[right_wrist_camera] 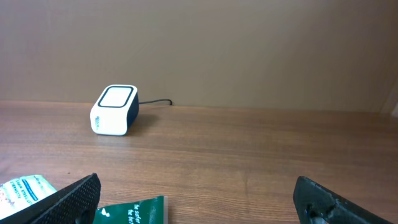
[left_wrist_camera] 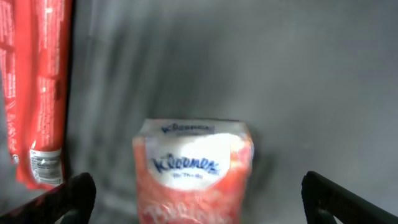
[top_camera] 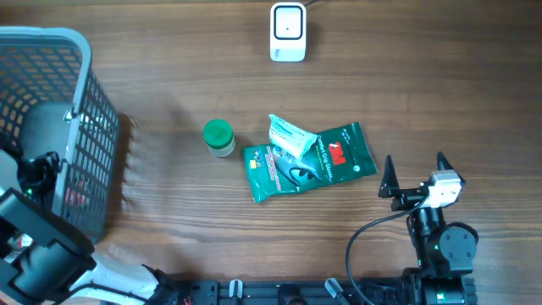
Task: Scan the item barcode
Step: 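Reach the left gripper into the basket and grasp the Kleenex tissue pack, then carry the Kleenex pack out and place it left of the glove pack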
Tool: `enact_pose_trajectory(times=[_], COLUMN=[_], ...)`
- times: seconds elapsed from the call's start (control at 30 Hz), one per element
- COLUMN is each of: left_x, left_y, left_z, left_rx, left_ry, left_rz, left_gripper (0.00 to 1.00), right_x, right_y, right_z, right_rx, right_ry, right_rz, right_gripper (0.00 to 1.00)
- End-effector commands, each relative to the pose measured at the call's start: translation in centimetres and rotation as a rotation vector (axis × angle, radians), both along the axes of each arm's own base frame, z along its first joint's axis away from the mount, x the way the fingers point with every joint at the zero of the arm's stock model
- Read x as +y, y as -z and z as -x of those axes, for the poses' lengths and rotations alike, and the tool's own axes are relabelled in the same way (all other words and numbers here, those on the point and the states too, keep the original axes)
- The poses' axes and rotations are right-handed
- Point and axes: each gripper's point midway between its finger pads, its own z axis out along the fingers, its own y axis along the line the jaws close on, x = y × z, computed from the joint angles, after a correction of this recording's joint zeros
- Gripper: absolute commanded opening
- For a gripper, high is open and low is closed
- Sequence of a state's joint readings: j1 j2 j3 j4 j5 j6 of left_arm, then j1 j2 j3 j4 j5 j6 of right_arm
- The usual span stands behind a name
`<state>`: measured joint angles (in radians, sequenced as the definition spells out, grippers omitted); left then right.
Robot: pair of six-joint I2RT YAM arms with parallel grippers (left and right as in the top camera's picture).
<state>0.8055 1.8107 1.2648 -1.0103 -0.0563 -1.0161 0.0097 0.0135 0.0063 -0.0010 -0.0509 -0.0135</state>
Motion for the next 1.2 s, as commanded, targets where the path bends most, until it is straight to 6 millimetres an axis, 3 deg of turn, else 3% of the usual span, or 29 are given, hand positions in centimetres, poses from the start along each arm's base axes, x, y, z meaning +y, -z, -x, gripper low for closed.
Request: enact_pose_trajectory(times=[0.0,0.03,0.07,0.1,0.17,0.2,0.27,0.33,0.4,0.43,0.47,0.53,0.57,0.63,0.67,0.73,0.77,0.83,0.9,0.93,1.03,1.17], left_x=[-1.5,-1.7,-1.9,-2.1,-1.9,-1.6,-0.9,0.0,1.4,2.0,2.3,2.3,1.7,-1.9,-4.3,-11.0,-14.9,-20.8,-24.5,-26.8,-30.9,-36.0], left_y=[2.9,3.8,4.3,4.5,4.4,4.0,2.5,-0.3,-5.3,-9.2,-11.7,-21.0,-24.3,-30.6,-32.3,-34.4,-34.3,-32.6,-29.9,-27.2,-22.1,-12.2], left_z=[1.0,1.1,1.3,1.5,1.2,0.8,-0.8,-2.7,-5.2,-6.7,-7.4,-8.5,-8.4,-8.1,-7.8,-6.9,-6.2,-5.0,-3.9,-3.0,-2.3,-1.3], left_rx=[0.009,0.002,0.000,0.004,-0.007,-0.021,-0.086,-0.168,-0.291,-0.380,-0.431,-0.596,-0.656,-0.795,-0.837,-0.881,-0.865,-0.775,-0.645,-0.521,-0.353,-0.137], left_ry=[-0.017,-0.017,-0.016,-0.017,-0.016,-0.016,-0.010,-0.004,0.011,0.034,0.059,0.098,0.116,0.217,0.262,0.397,0.490,0.661,0.780,0.822,0.883,0.924], left_rz=[0.046,0.039,0.042,0.046,0.041,0.032,0.022,-0.001,-0.056,-0.101,-0.132,-0.253,-0.288,-0.331,-0.332,-0.301,-0.269,-0.192,-0.143,-0.125,-0.127,-0.159], left_gripper=[1.00,1.00,0.91,0.74,0.51,0.34,0.17,0.15,0.15,0.15,0.15,0.15,0.15,0.16,0.16,0.17,0.17,0.18,0.18,0.18,0.20,0.21], right_x=[-0.1,-0.1,-0.1,-0.1,-0.1,-0.1,-0.1,-0.1,-0.1,-0.1,-0.1,-0.1,-0.1,-0.1,-0.1,-0.1,-0.1,-0.1,-0.1,-0.1,-0.1,-0.1], right_y=[-0.1,-0.1,-0.1,-0.1,-0.1,-0.1,-0.1,-0.1,-0.1,-0.1,-0.1,-0.1,-0.1,-0.1,-0.1,-0.1,-0.1,-0.1,-0.1,-0.1,-0.1,-0.1], right_z=[0.0,0.0,0.0,0.0,0.0,0.0,0.0,0.0,0.0,0.0,0.0,0.0,0.0,0.0,0.0,0.0,0.0,0.0,0.0,0.0,0.0,0.0], right_rx=[-0.008,-0.007,-0.008,-0.008,-0.008,-0.008,-0.008,-0.008,-0.008,-0.008,-0.008,-0.008,-0.008,-0.008,-0.008,-0.007,-0.008,-0.008,-0.008,-0.008,-0.007,-0.008], right_ry=[0.008,0.008,0.008,0.008,0.008,0.008,0.008,0.008,0.008,0.008,0.008,0.008,0.008,0.008,0.008,0.008,0.008,0.008,0.008,0.008,0.008,0.008], right_rz=[0.011,0.011,0.011,0.011,0.012,0.011,0.011,0.011,0.011,0.011,0.011,0.011,0.011,0.011,0.011,0.011,0.012,0.011,0.011,0.011,0.011,0.011], right_gripper=[1.00,0.99,1.00,1.00,1.00,1.00,0.99,1.00,1.00,1.00,1.00,1.00,1.00,1.00,1.00,1.00,1.00,1.00,1.00,1.00,1.00,1.00])
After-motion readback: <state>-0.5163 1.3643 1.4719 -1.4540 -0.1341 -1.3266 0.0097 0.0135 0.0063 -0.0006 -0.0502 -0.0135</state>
